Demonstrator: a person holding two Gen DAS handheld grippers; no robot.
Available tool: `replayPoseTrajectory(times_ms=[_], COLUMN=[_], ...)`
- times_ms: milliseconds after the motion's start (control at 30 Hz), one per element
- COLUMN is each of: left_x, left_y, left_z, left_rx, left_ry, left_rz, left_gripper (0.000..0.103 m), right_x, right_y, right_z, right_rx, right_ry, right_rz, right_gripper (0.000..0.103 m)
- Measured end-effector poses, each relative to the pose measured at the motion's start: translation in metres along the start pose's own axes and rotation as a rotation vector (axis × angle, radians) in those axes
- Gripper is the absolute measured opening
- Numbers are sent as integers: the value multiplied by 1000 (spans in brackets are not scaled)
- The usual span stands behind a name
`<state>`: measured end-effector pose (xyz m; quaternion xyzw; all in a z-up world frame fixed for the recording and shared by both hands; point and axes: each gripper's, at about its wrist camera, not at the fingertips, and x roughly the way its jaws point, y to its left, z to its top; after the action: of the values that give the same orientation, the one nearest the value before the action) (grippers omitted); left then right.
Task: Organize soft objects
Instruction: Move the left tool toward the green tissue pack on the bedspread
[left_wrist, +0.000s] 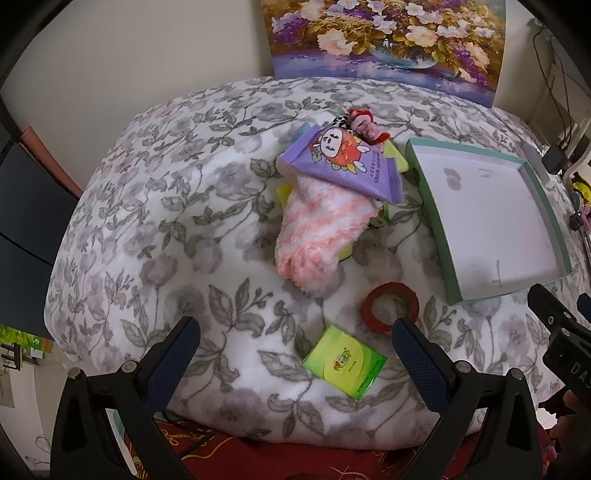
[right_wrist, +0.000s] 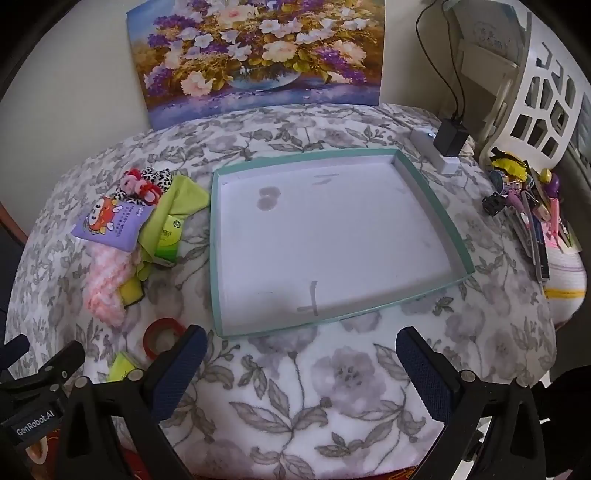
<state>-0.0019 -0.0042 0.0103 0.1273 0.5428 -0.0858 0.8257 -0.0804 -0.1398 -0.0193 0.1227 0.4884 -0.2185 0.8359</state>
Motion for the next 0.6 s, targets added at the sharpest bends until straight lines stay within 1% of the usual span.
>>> replayPoseTrajectory(times_ms=[167, 333, 467, 600], left_x=[0, -2, -1, 3], left_y=[-4, -15, -20, -18], left_z=[4, 8, 11, 14], left_rx=[-11, 1, 3, -23], left_ry=[-21, -54, -71, -73], left_rz=[-15, -23, -15, -2], left_gripper=[103, 103, 103, 103], right_x=[0, 0, 1, 4], right_y=[0, 2, 2, 2], right_z=[2, 4, 6, 8], right_rx=[13, 15, 13, 16], right_ry=[-17, -36, -45, -49], right_rz=[7, 15, 20, 19], right_gripper=[103, 103, 103, 103])
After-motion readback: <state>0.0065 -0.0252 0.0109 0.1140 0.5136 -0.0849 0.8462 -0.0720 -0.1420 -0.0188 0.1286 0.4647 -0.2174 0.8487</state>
